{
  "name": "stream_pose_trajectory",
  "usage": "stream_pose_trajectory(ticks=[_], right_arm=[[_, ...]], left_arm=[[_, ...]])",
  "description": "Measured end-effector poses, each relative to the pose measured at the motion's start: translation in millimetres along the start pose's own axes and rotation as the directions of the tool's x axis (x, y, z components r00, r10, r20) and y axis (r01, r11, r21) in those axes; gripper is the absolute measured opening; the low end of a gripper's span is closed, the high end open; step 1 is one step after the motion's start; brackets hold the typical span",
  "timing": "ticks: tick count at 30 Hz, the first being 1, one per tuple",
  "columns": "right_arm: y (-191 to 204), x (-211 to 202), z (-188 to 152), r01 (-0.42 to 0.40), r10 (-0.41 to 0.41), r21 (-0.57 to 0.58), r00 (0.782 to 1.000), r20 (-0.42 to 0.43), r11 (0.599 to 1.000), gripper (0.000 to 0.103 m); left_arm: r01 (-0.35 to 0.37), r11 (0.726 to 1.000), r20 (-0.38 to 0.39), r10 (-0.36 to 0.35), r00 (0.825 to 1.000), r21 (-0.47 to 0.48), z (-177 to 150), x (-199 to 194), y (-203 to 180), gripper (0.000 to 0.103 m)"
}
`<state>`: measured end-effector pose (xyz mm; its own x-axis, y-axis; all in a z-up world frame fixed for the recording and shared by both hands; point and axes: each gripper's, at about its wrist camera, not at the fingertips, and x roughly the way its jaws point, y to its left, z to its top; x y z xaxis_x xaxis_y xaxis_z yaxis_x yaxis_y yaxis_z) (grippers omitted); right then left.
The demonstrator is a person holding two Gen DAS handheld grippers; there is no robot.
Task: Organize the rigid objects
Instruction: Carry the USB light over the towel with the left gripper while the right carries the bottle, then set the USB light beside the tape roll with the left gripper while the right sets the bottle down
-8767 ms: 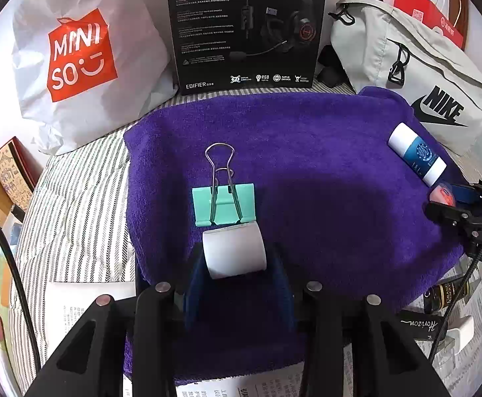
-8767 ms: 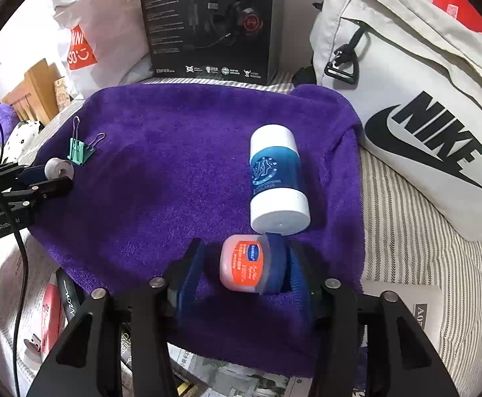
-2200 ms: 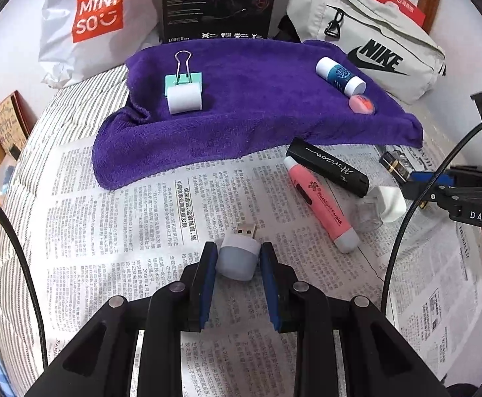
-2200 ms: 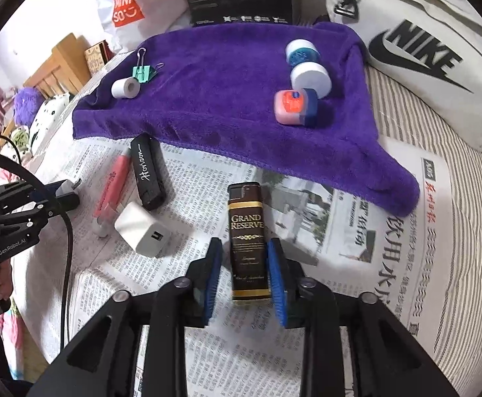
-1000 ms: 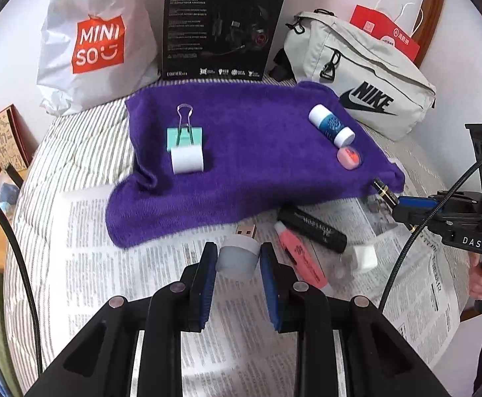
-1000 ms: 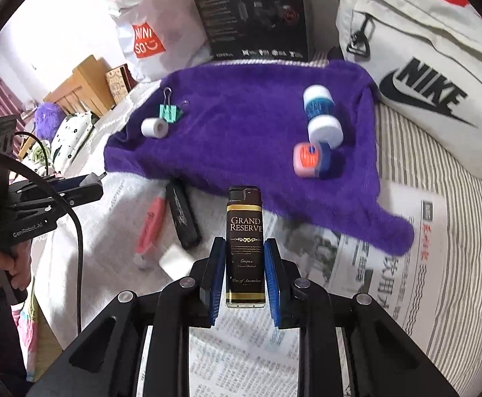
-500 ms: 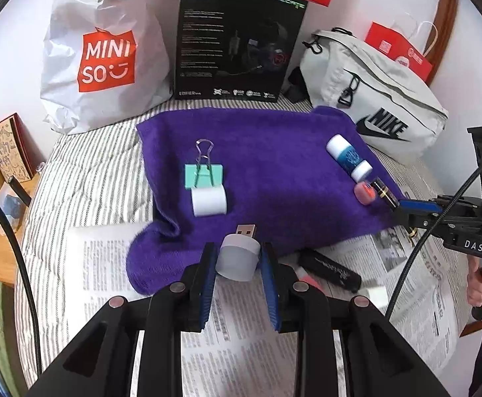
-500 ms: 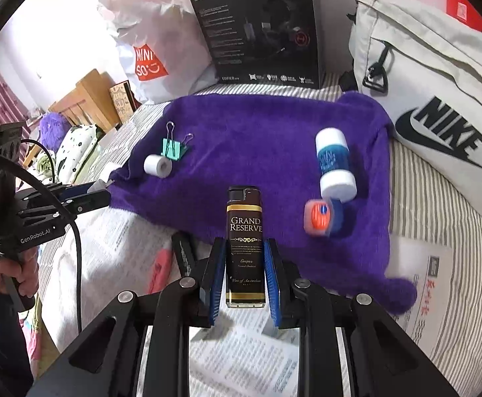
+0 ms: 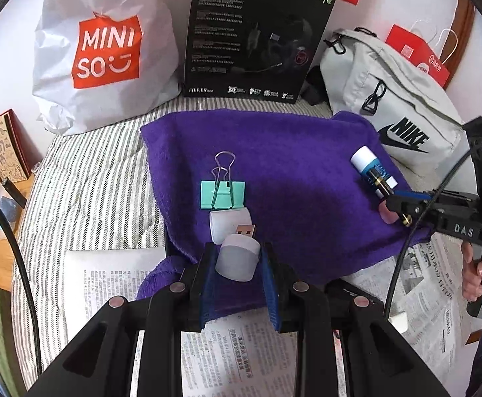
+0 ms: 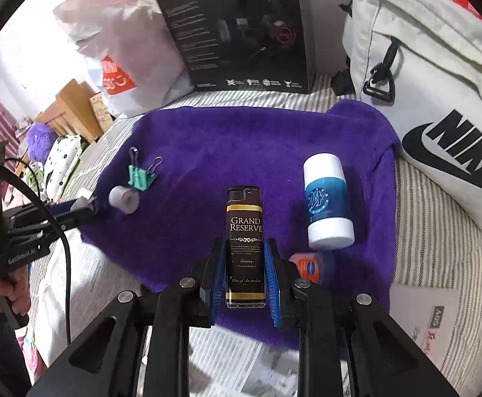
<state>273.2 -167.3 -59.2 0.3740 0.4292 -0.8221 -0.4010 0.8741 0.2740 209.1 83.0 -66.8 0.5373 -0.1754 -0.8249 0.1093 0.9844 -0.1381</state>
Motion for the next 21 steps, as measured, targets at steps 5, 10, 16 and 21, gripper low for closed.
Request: stream_pose_trajectory(ticks=[5,10,16,21], right_arm=[[-3.0,17.2,5.0,0.015,-0.015,0.007,1.000,-0.023,1.000,0.023],[-2.7,33.7,8.2,0.038,-0.038,0.002,0.998,-0.044,0.999,0.023],[-2.1,47.8,11.9,0.060,-0.060,-0.006,0.997,-0.057,0.998,0.023],[-1.5,50.4,16.8,0.085,-0.086,-0.017,0.995,-0.057,0.996,0.023]], left_arm=[[0.003,1.000,-0.012,-0.003,1.000,-0.004,0.5,10.2,3.2,0.025],[0.003,1.000,-0.039,-0.003,0.999,-0.003,-0.3,21.5,5.3,0.026],[-0.010,1.000,-0.071,0.012,0.997,0.028,-1.3,36.4,3.6,0.025],[-0.003,1.000,-0.073,0.005,0.997,0.024,-0.4,40.1,5.7,0.025]])
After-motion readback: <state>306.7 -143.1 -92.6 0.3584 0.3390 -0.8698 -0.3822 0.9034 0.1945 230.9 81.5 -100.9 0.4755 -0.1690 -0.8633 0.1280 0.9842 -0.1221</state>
